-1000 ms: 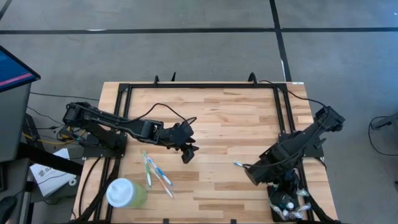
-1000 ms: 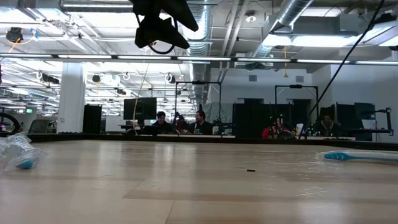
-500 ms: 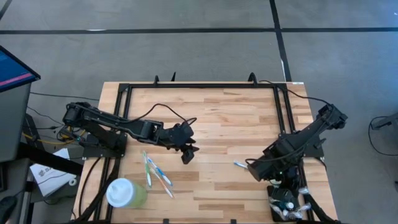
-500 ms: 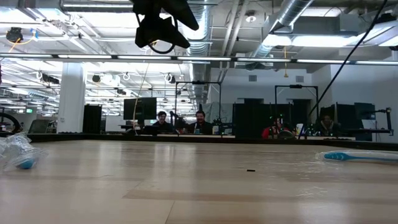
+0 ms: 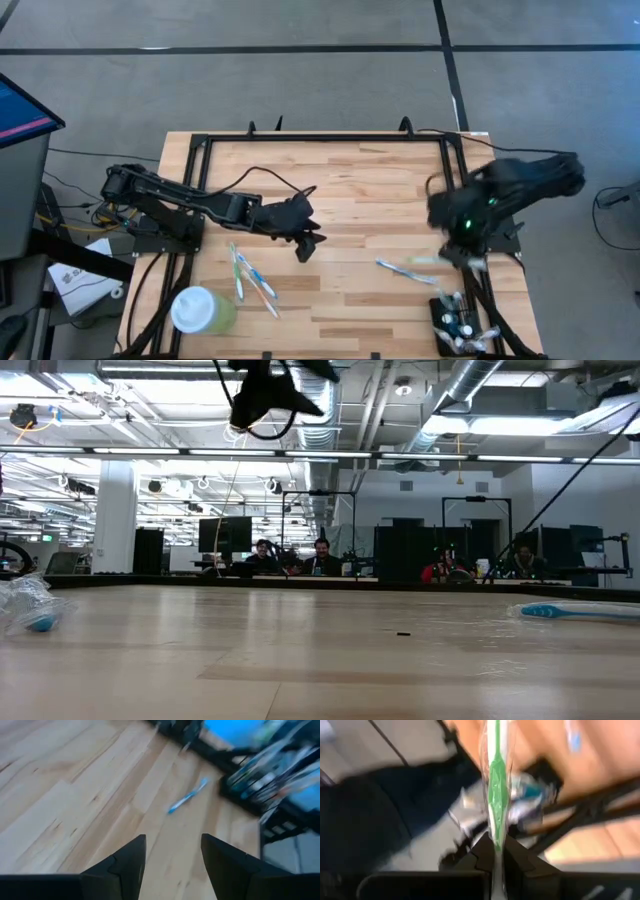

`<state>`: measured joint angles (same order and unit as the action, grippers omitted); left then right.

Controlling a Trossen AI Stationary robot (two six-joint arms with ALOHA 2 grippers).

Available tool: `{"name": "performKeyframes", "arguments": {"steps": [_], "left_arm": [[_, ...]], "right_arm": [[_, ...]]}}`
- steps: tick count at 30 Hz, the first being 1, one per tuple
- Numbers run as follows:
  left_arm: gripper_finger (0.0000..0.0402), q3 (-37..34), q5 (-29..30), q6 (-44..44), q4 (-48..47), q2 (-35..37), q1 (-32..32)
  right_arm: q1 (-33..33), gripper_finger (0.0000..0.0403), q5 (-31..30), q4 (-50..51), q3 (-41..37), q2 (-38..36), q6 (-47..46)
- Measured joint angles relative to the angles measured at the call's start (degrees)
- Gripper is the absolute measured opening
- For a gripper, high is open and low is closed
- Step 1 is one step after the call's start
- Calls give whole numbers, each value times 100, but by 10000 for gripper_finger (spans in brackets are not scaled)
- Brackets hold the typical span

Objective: Pick & Place toothbrushing station
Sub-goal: Put the top green toothbrush into the black organizer

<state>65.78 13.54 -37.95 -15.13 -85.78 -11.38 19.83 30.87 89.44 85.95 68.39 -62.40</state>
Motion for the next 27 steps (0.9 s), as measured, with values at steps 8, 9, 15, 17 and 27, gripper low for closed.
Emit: {"name": "performKeyframes", "arguments": {"steps": [8,9,15,17,27], "left_arm": [[184,45,-52,313,1404,0,75],[182,130,-81,643,1406,-4,77],[158,761,173,2355,1397,-66,74],[150,986,378,2994,1401,-57,54],[151,1403,52,4266,362,-59,232]], "right_arm": [[-788,9,-993,-672,2,-589,-52],[-853,8,-998,-860,2,-589,-30],[-1249,15,-795,-1867,2,-331,255],[-1367,14,-650,-1922,2,-178,396],[-1961,18,558,-2539,2,591,1020]]}}
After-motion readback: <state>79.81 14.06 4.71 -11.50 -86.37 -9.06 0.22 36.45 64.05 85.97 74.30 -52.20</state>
